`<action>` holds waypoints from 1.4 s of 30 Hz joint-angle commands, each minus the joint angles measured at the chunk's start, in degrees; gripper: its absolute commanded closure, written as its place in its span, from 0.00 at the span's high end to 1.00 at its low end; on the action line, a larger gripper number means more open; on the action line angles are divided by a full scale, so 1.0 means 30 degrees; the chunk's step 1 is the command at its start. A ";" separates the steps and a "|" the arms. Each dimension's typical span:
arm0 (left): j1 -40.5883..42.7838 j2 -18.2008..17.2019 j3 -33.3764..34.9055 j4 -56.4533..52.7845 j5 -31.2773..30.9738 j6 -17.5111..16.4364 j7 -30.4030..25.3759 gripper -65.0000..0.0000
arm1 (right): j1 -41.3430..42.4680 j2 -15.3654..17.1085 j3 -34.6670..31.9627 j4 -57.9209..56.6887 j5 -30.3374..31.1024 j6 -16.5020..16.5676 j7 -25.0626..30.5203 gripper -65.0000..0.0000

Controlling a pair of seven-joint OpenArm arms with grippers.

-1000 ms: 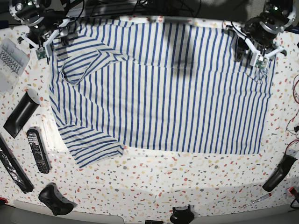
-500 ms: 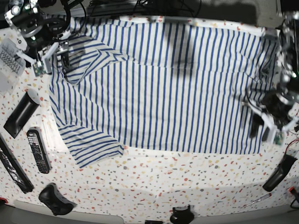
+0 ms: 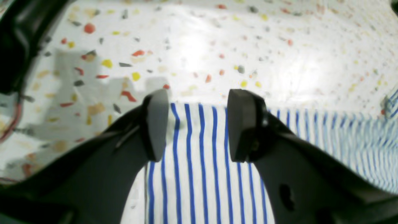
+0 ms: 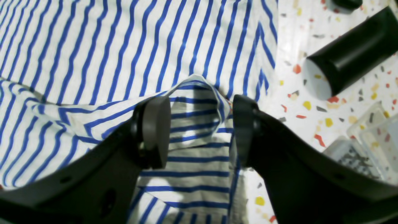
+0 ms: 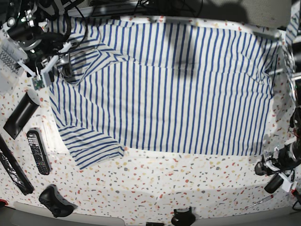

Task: Layout the t-shirt on the table in an organized manner, then fold the t-shirt properly
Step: 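Release and move both grippers to the hem corners of the shirt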

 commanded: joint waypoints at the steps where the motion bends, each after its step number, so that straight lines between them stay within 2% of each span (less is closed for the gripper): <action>1: -0.1290 -0.0240 -0.0073 -0.1202 -0.0342 -0.0459 -0.0714 0.43 | 0.0117 0.0197 0.0117 0.0342 0.0073 -0.0044 0.0197 0.48; 4: -0.2805 -0.0233 -0.0073 -0.5967 -0.0277 -0.1122 -0.2645 0.43 | 0.0138 0.0197 0.0117 0.0342 0.0066 -0.0044 0.0146 0.48; 7: -0.3177 -0.0182 -0.0073 -0.9493 0.0459 -0.1260 -0.6069 0.43 | 0.0138 0.0197 0.0117 0.0342 0.0073 -0.0044 0.0146 0.48; 10: -0.2798 0.0102 -0.0073 -1.1067 0.2098 -0.1268 -0.8786 0.43 | 0.0138 0.0197 0.0117 0.0342 0.0073 -0.0044 0.0146 0.48; 14: -0.2047 0.0780 -0.0073 -1.1205 0.2521 -0.1268 -1.0644 0.43 | 0.0138 0.0197 0.0117 0.0342 0.0255 -0.0036 0.0160 0.48; 19: -0.2062 0.1756 -0.0073 -1.1191 0.2674 -0.1268 -1.1016 0.43 | 0.0138 0.0197 0.0117 0.0342 0.1151 0.0408 0.0146 0.48; 21: -0.2069 0.2091 -0.0073 -1.1191 0.3949 -0.1239 -1.1504 0.43 | 0.0138 0.0197 0.0117 0.0342 0.1202 0.0576 0.0146 0.48; 23: -0.2069 0.2361 -0.0073 -1.1191 0.5479 -0.0714 -1.1876 0.43 | 0.0138 0.0197 0.0117 0.0342 0.1202 0.0576 0.0138 0.48; 25: -0.2069 0.2419 -0.0073 -1.1191 0.6033 0.0007 -1.1905 0.43 | 0.0138 0.0197 0.0117 0.0342 0.1195 0.0576 0.0138 0.48; 33: -0.2280 0.1902 -0.0073 -1.1176 0.6033 0.0561 -1.1905 0.42 | 0.0146 0.0204 0.0117 0.0342 0.1202 0.0583 0.0233 0.48; 35: -0.2273 0.1880 -0.0073 -1.1176 0.6025 0.0765 -1.1912 0.37 | 0.0146 0.0204 0.0117 0.0342 0.1195 0.0583 0.0393 0.48; 37: -0.2280 0.1887 -0.0073 -1.1169 0.6018 0.0758 -1.1941 0.27 | 0.0153 0.0204 0.0117 0.0342 0.1195 0.0583 0.0801 0.48; 40: -0.2280 0.1880 -0.0073 -1.1045 0.6018 0.0750 -1.2349 0.02 | 0.0153 0.0204 0.0117 0.0335 0.1195 0.0583 0.1515 0.48; 42: -0.2280 0.1880 -0.0073 -1.0841 0.6018 0.0743 -1.2342 0.00 | 0.0160 0.0204 0.0117 0.0335 0.1195 0.0583 0.1953 0.48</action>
